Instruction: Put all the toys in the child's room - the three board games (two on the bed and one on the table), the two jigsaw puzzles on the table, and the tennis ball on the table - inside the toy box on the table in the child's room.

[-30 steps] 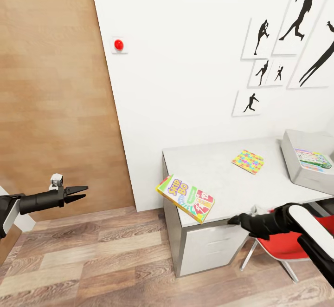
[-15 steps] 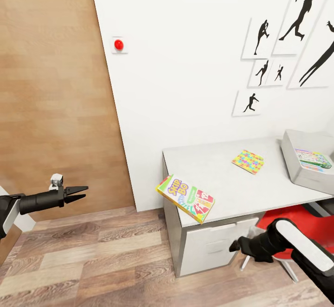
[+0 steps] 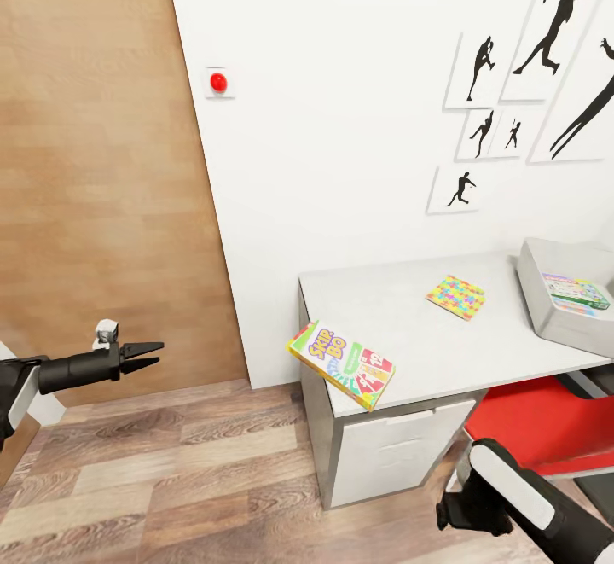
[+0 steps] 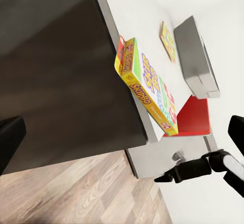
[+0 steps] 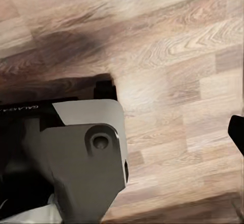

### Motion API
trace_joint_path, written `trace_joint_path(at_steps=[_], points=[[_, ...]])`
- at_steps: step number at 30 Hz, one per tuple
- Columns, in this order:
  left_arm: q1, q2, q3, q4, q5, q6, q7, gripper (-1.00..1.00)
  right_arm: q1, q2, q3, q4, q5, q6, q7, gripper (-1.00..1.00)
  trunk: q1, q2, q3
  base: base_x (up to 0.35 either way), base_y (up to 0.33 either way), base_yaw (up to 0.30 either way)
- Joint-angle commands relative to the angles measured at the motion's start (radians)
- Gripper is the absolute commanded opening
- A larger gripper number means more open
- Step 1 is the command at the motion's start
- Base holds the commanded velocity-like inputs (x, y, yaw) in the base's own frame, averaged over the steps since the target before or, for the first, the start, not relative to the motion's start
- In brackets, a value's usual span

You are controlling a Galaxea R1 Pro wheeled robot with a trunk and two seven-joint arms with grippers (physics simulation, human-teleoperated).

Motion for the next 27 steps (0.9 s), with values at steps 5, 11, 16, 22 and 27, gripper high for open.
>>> trace_joint_path(at_steps=[5, 11, 16, 22, 27], points=[[-0.001, -0.001, 0.0, 0.0, 0.001, 0.011, 0.001, 1.0, -0.002, 0.146, 0.013, 0.222, 0.125, -0.049, -0.01, 1.0, 0.0, -0.001, -0.001, 0.0, 0.0, 0.0], [-0.001, -0.016, -0.002, 0.0, -0.001, 0.011, 0.016, 1.0, -0.001, 0.258, 0.002, 0.402, 0.342, -0.2, 0.005, 1.0, 0.0, -0.001, -0.001, 0.0, 0.0, 0.0], [-0.001, -0.021, -0.006, 0.0, -0.001, 0.011, 0.042, 1.0, -0.001, 0.263, -0.068, 0.44, 0.38, -0.266, 0.118, 1.0, 0.0, -0.001, -0.001, 0.0, 0.0, 0.0], [-0.001, -0.042, -0.014, 0.0, 0.0, 0.011, 0.087, 1.0, 0.0, 0.205, -0.134, 0.52, 0.395, -0.454, 0.451, 1.0, 0.0, -0.001, -0.001, 0.0, 0.0, 0.0], [-0.001, -0.054, -0.015, 0.0, 0.0, 0.011, 0.111, 1.0, 0.0, 0.102, -0.145, 0.621, 0.397, -0.516, 0.926, 1.0, 0.0, -0.001, -0.001, 0.0, 0.0, 0.0]])
